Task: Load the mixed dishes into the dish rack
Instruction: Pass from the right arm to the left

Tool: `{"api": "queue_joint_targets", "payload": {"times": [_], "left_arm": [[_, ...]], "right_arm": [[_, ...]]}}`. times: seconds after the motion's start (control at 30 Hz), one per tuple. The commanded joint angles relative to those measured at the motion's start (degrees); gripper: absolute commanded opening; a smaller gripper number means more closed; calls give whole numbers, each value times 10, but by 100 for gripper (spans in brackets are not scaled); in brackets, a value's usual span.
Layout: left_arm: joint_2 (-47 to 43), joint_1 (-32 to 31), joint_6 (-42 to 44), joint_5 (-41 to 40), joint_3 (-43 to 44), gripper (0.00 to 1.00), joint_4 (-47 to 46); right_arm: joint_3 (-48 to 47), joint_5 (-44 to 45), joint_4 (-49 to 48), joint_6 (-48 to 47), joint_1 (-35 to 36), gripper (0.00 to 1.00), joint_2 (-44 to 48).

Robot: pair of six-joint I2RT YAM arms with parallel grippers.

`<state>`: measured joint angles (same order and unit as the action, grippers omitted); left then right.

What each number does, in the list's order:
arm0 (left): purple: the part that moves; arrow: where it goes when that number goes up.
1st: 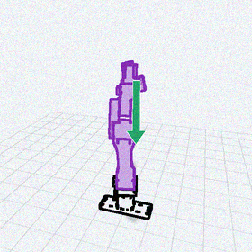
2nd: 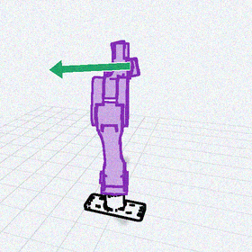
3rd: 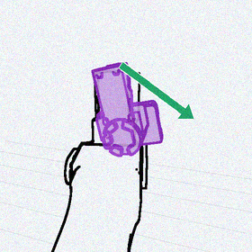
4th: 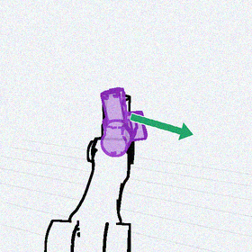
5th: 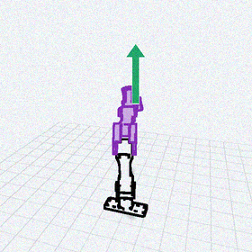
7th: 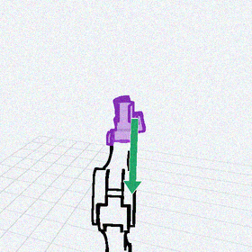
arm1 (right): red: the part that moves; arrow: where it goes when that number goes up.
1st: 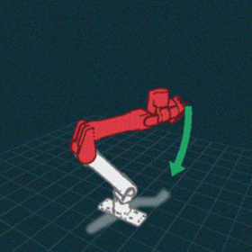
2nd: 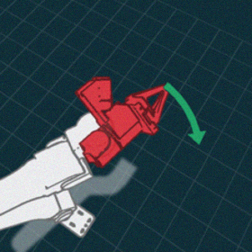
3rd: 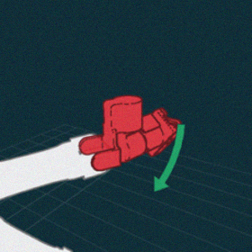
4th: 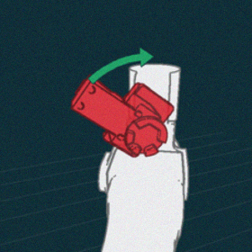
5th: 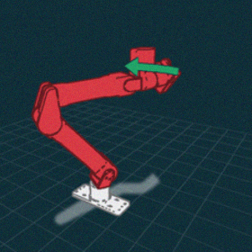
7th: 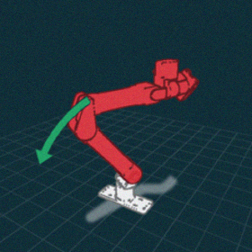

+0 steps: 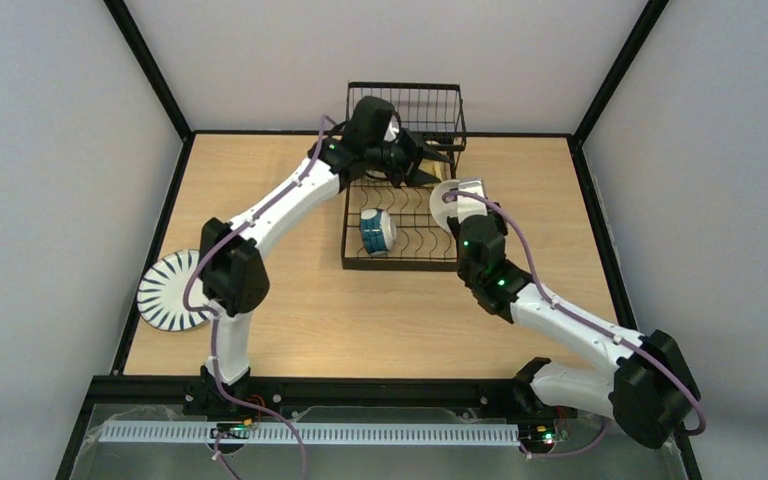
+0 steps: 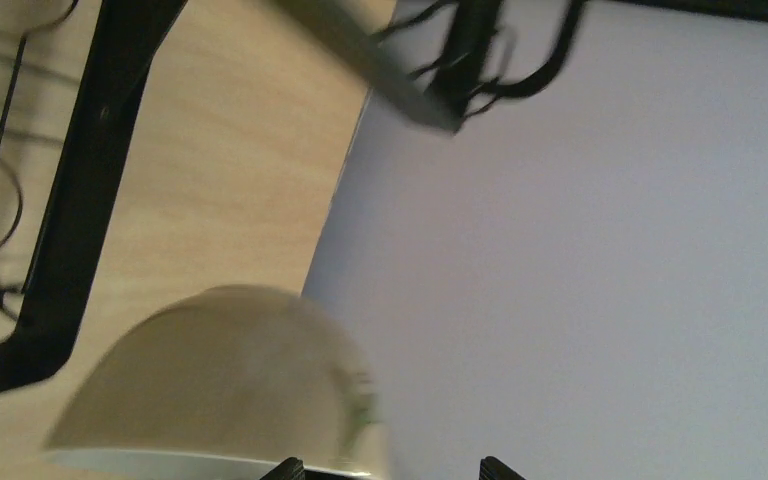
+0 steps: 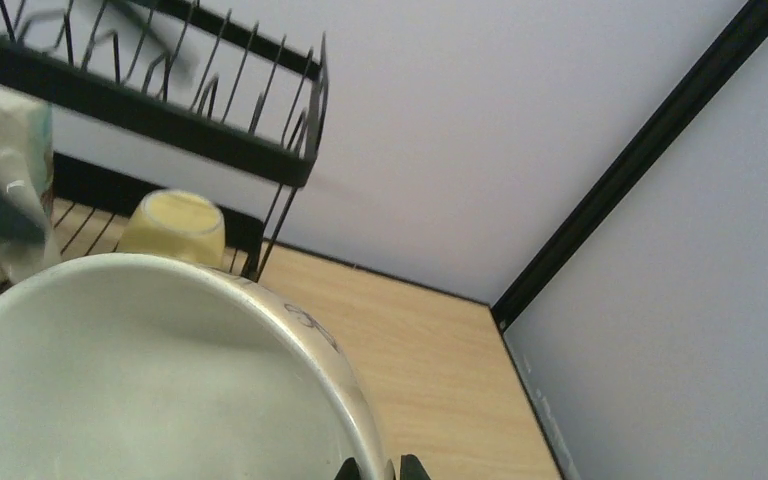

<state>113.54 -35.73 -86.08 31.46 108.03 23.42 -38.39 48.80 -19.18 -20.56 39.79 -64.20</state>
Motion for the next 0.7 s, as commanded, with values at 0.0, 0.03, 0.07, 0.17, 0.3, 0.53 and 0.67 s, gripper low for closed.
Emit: {"api": "queue_joint_targets", "payload": {"times": [0.0, 0.03, 0.07, 0.17, 0.3, 0.53, 0.67], "left_arm": [[32, 18, 133, -56, 147, 99, 161], [28, 27, 141, -55, 154, 99, 175], [15, 38, 142, -54, 150, 99, 178], [-11, 70, 142, -50, 141, 99, 171], [-24, 93, 133, -53, 136, 99, 170], [-24, 79, 108, -44, 107, 99, 136], [-24, 72, 83, -42, 90, 99, 102]], "right_arm": [[4, 30, -50, 86, 4, 0, -29], [3, 33, -46, 94, 4, 0, -38], [1, 35, -41, 101, 4, 0, -46], [-9, 33, -21, 114, 4, 0, -55], [-16, 29, -26, 101, 4, 0, -59], [-30, 10, -17, 91, 6, 0, -61], [-31, 11, -22, 64, 17, 0, -64]]}}
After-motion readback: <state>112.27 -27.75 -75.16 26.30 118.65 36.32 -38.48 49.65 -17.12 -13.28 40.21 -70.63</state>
